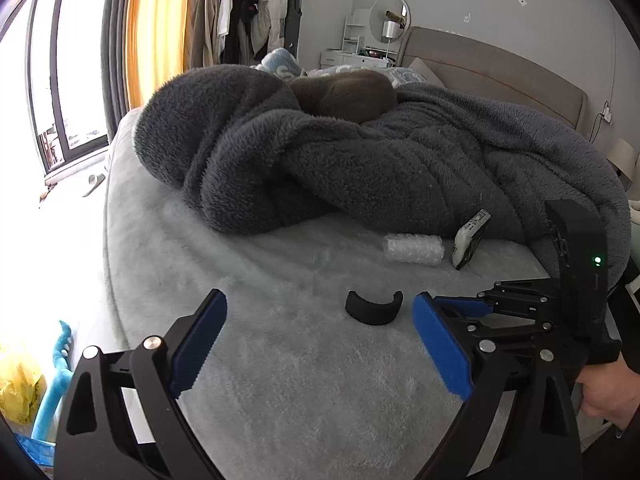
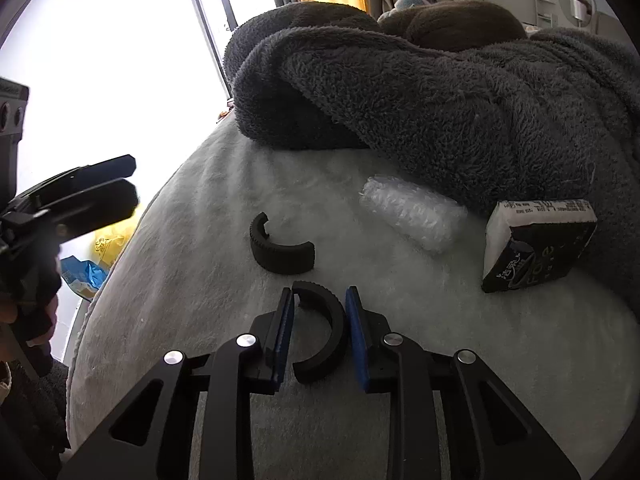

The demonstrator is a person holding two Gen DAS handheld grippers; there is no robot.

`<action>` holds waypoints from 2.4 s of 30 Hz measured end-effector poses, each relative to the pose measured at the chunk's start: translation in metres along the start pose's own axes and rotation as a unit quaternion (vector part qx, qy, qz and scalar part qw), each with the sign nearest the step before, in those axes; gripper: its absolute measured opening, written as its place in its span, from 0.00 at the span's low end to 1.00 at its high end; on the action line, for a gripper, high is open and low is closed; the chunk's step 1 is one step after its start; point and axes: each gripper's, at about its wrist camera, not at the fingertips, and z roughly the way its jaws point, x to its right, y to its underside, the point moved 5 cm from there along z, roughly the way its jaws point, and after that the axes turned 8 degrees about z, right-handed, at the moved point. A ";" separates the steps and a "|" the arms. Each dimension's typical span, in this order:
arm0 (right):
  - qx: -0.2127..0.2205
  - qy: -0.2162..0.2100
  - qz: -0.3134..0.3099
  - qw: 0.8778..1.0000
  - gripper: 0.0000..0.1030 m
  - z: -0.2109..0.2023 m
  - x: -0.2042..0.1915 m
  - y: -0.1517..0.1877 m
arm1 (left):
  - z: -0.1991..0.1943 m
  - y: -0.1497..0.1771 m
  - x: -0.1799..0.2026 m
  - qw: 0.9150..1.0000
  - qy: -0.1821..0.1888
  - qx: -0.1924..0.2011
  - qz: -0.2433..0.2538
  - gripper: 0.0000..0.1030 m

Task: Collect trash
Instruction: 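Close the right tool on a black curved clip piece, then close the left tool on the other black curved clip piece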

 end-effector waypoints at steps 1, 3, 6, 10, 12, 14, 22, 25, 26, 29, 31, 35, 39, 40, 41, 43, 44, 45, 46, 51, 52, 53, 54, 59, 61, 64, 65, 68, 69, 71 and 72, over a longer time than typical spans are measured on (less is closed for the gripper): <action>0.001 0.000 -0.001 1.000 0.24 -0.001 0.000 0.001 | 0.002 0.000 0.001 1.000 0.003 -0.001 -0.003 0.93; 0.002 0.000 0.001 1.000 0.19 -0.004 0.001 0.000 | 0.007 -0.001 0.002 1.000 0.007 -0.004 -0.010 0.93; 0.007 0.006 0.008 1.000 0.19 -0.013 0.008 -0.002 | 0.014 -0.001 0.005 1.000 0.010 -0.009 -0.012 0.93; 0.012 0.007 0.024 1.000 0.17 -0.021 0.020 -0.001 | 0.025 -0.001 0.015 1.000 0.019 -0.016 -0.012 0.93; 0.009 0.008 0.027 1.000 0.16 -0.023 0.024 0.001 | 0.030 -0.001 0.019 1.000 0.021 -0.019 -0.009 0.93; 0.007 0.003 0.030 1.000 0.16 -0.024 0.026 0.003 | 0.034 0.000 0.021 1.000 0.019 -0.022 -0.010 0.93; -0.024 -0.024 0.037 0.999 0.16 -0.016 0.022 0.012 | 0.046 0.001 0.022 0.999 0.022 -0.034 -0.036 0.93; -0.025 -0.028 0.034 0.999 0.09 -0.014 0.017 0.012 | 0.051 0.003 0.026 0.998 0.022 -0.038 -0.036 0.92; -0.025 -0.028 0.032 0.999 0.09 -0.014 0.016 0.011 | 0.053 0.003 0.027 0.998 0.022 -0.040 -0.035 0.92; -0.022 -0.027 0.029 0.999 0.08 -0.017 0.014 0.010 | 0.060 0.005 0.031 0.998 0.024 -0.048 -0.031 0.91; -0.018 -0.024 0.031 0.999 0.08 -0.021 0.018 0.009 | 0.064 0.006 0.035 0.998 0.027 -0.053 -0.026 0.80; -0.011 -0.015 0.038 0.999 0.08 -0.029 0.032 0.010 | 0.072 0.008 0.038 0.998 0.019 -0.066 -0.017 0.78; -0.002 -0.011 0.048 0.999 0.08 -0.037 0.043 0.009 | 0.078 0.009 0.040 0.997 0.016 -0.077 -0.016 0.72; 0.000 -0.011 0.050 0.999 0.08 -0.040 0.045 0.009 | 0.080 0.009 0.040 0.997 0.016 -0.079 -0.017 0.71; 0.002 -0.012 0.051 0.999 0.08 -0.042 0.046 0.009 | 0.081 0.009 0.040 0.997 0.015 -0.080 -0.017 0.70; 0.007 -0.014 0.053 0.998 0.08 -0.047 0.048 0.010 | 0.084 0.008 0.039 0.996 0.012 -0.083 -0.017 0.66; 0.009 -0.014 0.053 0.998 0.08 -0.048 0.048 0.008 | 0.085 0.007 0.039 0.996 0.011 -0.084 -0.018 0.65; 0.011 -0.014 0.053 0.998 0.08 -0.053 0.049 0.011 | 0.086 0.007 0.040 0.996 0.011 -0.084 -0.018 0.63; 0.012 -0.015 0.054 0.998 0.08 -0.055 0.050 0.011 | 0.086 0.007 0.040 0.996 0.010 -0.084 -0.017 0.62; 0.017 -0.018 0.058 0.998 0.08 -0.065 0.054 0.012 | 0.094 0.004 0.044 0.996 0.006 -0.090 -0.008 0.58; 0.018 -0.018 0.060 0.998 0.08 -0.067 0.056 0.012 | 0.095 0.004 0.046 0.996 0.004 -0.093 -0.004 0.57; 0.018 -0.018 0.061 0.998 0.08 -0.067 0.057 0.013 | 0.097 0.005 0.046 0.996 0.002 -0.095 -0.002 0.57; 0.019 -0.018 0.062 0.998 0.08 -0.068 0.058 0.013 | 0.098 0.005 0.048 0.995 0.000 -0.096 0.002 0.57; 0.020 -0.018 0.063 0.998 0.08 -0.072 0.060 0.014 | 0.104 0.004 0.054 0.995 -0.003 -0.100 0.015 0.52; 0.020 -0.018 0.063 0.998 0.08 -0.073 0.061 0.015 | 0.105 0.004 0.054 0.995 -0.004 -0.102 0.016 0.50; 0.018 -0.015 0.058 0.998 0.08 -0.074 0.057 0.016 | 0.104 0.003 0.056 0.995 -0.003 -0.099 0.018 0.49; 0.018 -0.014 0.054 0.998 0.08 -0.075 0.055 0.015 | 0.102 0.003 0.056 0.995 -0.004 -0.097 0.020 0.49; 0.020 -0.012 0.048 0.999 0.08 -0.076 0.049 0.013 | 0.096 0.003 0.057 0.996 -0.009 -0.088 0.026 0.49; 0.022 -0.013 0.048 0.999 0.08 -0.077 0.047 0.012 | 0.094 0.003 0.057 0.996 -0.010 -0.084 0.025 0.49; 0.026 -0.015 0.049 0.998 0.08 -0.078 0.044 0.010 | 0.090 0.004 0.057 0.997 -0.010 -0.078 0.021 0.49; 0.027 -0.016 0.049 0.998 0.08 -0.079 0.042 0.009 | 0.087 0.004 0.056 0.997 -0.010 -0.074 0.018 0.49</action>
